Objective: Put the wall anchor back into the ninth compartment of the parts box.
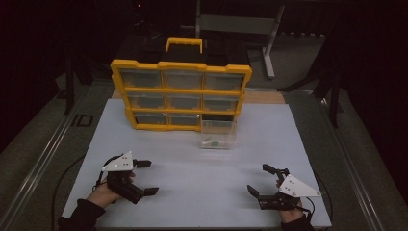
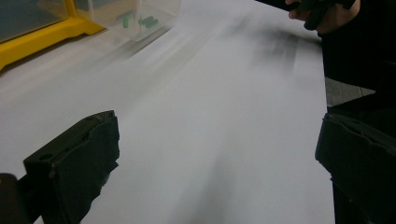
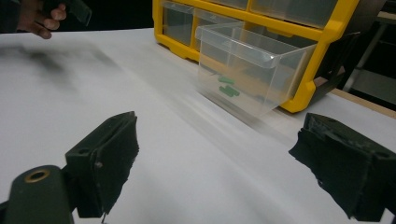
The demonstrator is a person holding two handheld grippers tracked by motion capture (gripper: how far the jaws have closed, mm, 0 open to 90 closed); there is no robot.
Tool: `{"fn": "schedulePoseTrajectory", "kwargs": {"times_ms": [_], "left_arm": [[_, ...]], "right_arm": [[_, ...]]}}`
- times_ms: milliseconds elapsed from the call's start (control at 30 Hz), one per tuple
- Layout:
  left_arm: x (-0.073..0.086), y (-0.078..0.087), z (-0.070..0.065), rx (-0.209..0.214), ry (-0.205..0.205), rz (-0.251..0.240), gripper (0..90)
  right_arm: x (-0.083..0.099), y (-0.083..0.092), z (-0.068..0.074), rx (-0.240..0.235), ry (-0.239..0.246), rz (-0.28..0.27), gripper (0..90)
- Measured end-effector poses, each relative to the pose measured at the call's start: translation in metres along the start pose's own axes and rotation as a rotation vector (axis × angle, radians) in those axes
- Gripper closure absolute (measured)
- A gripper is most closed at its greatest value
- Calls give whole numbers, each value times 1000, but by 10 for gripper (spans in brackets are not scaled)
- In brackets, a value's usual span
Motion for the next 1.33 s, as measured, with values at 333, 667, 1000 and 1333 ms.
{"fn": "schedulePoseTrajectory", "kwargs": {"times_ms": [333, 667, 1000, 1333], "left_arm": [[16, 6, -5, -34, 8, -1, 3], [31, 14, -4, -99, 14, -4, 3], [36, 17, 1, -149, 17, -17, 3], [36, 15, 1, -158, 5, -13, 3]], "right_arm": [[0, 0, 0, 2, 3, 0, 118], [1, 0, -1, 3, 3, 4, 118], [2, 0, -1, 7, -2, 9, 118], [3, -1, -2, 7, -5, 17, 118]]}}
Point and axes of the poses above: each handheld gripper's, and its own axes: y roughly backward along the jaws, x roughly out of its underside, z roughly to its left, the point moved 5 cm from there along -y, roughly forward along the jaws, and after that the axes turned 8 degrees about x, right-handed, at the moved point
